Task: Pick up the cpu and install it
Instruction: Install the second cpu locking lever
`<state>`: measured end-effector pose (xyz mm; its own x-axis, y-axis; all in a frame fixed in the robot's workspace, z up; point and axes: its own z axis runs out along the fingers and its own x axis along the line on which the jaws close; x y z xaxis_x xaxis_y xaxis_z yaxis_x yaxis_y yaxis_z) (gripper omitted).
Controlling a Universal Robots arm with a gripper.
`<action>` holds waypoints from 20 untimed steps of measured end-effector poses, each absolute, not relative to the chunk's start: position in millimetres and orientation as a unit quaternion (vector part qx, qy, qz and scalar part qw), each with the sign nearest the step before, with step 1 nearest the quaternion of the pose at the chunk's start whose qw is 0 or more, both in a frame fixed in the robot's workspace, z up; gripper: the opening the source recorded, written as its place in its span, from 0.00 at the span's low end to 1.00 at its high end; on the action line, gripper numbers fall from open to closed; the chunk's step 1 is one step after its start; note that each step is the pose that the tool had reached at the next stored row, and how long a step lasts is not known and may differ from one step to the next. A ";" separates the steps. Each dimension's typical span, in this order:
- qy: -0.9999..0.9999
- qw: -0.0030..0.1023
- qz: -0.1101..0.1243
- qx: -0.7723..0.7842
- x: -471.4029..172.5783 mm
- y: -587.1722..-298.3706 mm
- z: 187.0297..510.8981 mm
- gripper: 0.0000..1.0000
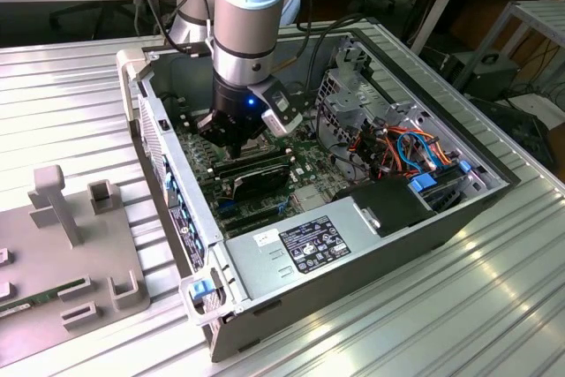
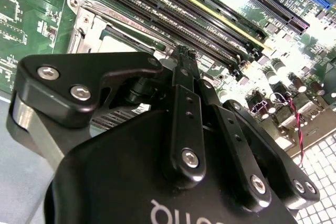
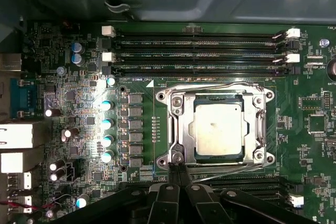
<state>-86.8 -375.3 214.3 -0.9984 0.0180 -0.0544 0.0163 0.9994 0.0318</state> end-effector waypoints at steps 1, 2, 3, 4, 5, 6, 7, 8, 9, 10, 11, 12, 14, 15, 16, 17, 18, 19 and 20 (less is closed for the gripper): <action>0.999 0.027 0.016 0.009 -86.8 -375.3 214.3 0.11; 0.999 0.027 0.016 0.009 -86.8 -375.3 214.3 0.11; 0.999 0.027 0.016 0.009 -86.8 -375.3 214.3 0.11; 0.999 0.027 0.016 0.009 -86.8 -375.3 214.2 0.11; 0.999 0.027 0.016 0.009 -86.8 -375.3 214.2 0.11; 0.999 0.027 0.016 0.009 -86.9 -375.3 214.0 0.11; 0.999 0.028 0.016 0.009 -87.3 -375.2 213.6 0.11; 0.999 0.028 0.016 0.009 -88.0 -375.2 213.2 0.11; 0.999 0.028 0.016 0.009 -88.7 -375.2 212.6 0.11; 0.999 0.028 0.016 0.009 -89.6 -375.2 212.0 0.11; 0.999 0.028 0.016 0.009 -90.7 -375.2 211.2 0.11; 0.999 0.028 0.016 0.009 -91.0 -375.3 210.9 0.11; 0.999 0.028 0.016 0.009 -91.0 -375.2 210.7 0.11; 0.999 0.028 0.016 0.009 -91.4 -375.2 210.3 0.11; 0.999 0.028 0.016 0.009 -92.0 -375.2 209.9 0.11; 0.999 0.028 0.016 0.009 -92.5 -375.1 209.8 0.11; 0.999 0.028 0.016 0.009 -93.3 -375.1 209.4 0.11; 0.999 0.028 0.016 0.009 -93.9 -375.1 209.2 0.11; 0.999 0.028 0.016 0.009 -94.4 -375.2 209.0 0.11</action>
